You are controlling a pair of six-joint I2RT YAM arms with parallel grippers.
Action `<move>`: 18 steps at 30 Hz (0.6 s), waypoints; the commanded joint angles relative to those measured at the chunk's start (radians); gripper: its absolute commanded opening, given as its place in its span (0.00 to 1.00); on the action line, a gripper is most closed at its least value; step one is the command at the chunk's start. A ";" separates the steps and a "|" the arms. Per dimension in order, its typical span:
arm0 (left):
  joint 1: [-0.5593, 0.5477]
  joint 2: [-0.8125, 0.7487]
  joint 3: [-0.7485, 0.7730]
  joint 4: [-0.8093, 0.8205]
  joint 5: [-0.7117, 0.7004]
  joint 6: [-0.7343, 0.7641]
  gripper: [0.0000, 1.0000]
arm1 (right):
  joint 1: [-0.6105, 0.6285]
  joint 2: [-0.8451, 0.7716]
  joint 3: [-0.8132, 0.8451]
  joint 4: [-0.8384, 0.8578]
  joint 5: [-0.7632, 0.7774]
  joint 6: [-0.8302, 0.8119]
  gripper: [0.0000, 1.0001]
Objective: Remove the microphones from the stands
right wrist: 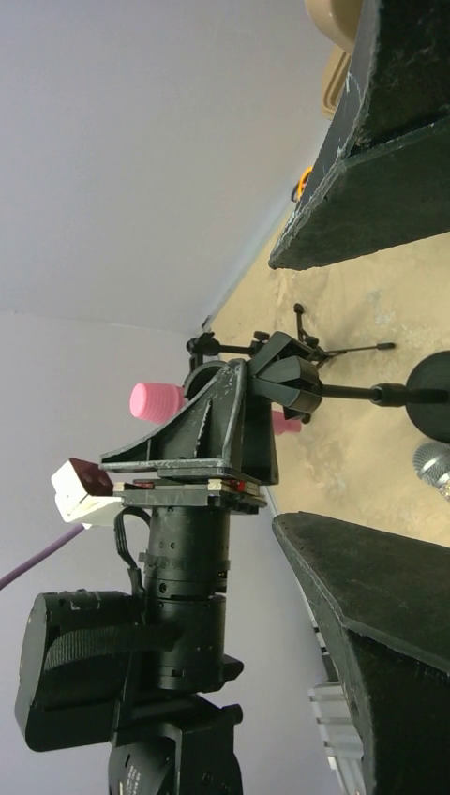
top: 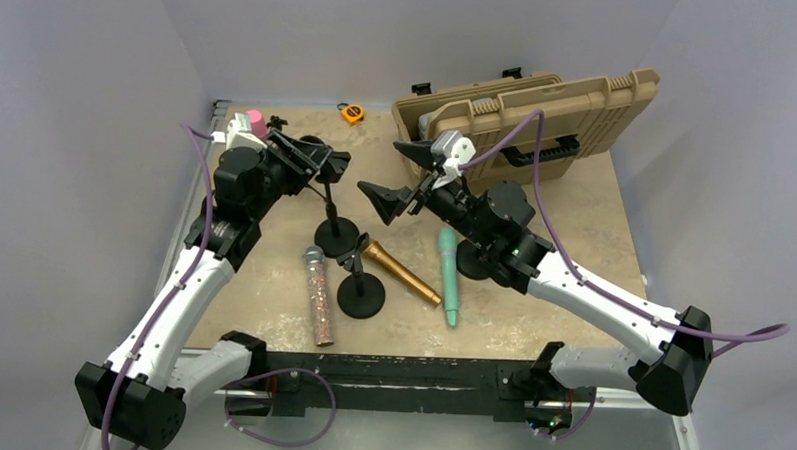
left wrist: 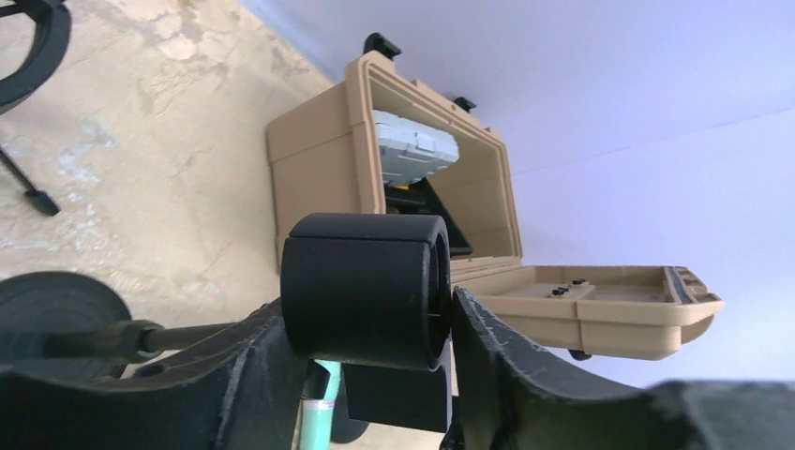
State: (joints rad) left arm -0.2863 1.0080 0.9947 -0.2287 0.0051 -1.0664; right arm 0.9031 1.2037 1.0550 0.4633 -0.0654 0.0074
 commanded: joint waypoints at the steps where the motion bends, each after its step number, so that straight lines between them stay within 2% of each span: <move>1: 0.009 0.001 -0.112 0.093 -0.029 0.063 0.48 | 0.002 -0.022 -0.015 0.023 0.016 0.023 0.99; 9: 0.007 0.011 -0.310 0.147 0.042 0.099 0.32 | 0.002 0.000 -0.030 0.042 0.007 0.024 0.99; 18: -0.023 -0.063 -0.452 0.132 -0.002 0.154 0.31 | 0.002 0.051 -0.038 0.077 -0.026 0.032 0.99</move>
State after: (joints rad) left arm -0.3023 0.9230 0.6369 0.1684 0.0422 -1.0542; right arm 0.9031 1.2366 1.0203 0.4892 -0.0708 0.0254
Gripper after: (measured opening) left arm 0.472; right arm 0.987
